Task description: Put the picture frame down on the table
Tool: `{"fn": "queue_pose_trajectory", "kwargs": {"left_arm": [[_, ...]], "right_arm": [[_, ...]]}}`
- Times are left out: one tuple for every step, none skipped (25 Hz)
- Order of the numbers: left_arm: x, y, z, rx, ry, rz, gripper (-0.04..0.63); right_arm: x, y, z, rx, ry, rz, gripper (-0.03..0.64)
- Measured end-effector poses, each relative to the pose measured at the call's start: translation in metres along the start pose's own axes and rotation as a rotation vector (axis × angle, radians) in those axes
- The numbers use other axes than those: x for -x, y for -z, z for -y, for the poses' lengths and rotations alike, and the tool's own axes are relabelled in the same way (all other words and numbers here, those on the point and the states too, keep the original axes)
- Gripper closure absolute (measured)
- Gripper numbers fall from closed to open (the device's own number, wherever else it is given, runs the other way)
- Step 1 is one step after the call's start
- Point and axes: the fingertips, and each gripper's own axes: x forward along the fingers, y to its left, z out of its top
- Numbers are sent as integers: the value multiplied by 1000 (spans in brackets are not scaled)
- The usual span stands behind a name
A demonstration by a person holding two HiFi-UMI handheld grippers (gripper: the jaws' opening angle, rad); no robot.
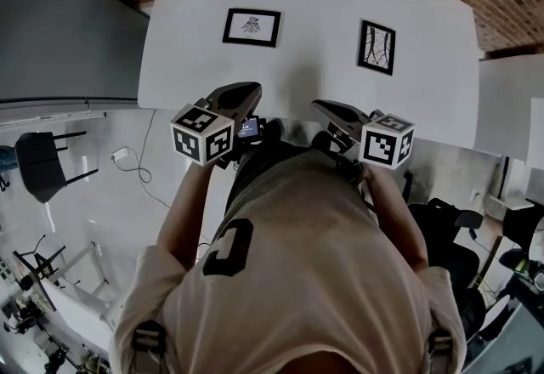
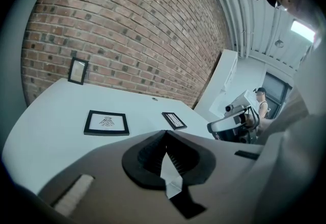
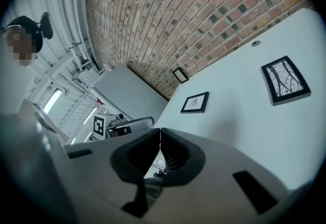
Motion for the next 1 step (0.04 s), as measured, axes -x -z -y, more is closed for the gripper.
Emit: {"fn": "queue_pose_trajectory", "kwargs": {"left_arm": [[-1,0,2,0,-1,0,591]], "right_arm": [[2,0,1,-1,-3,2,611]]}}
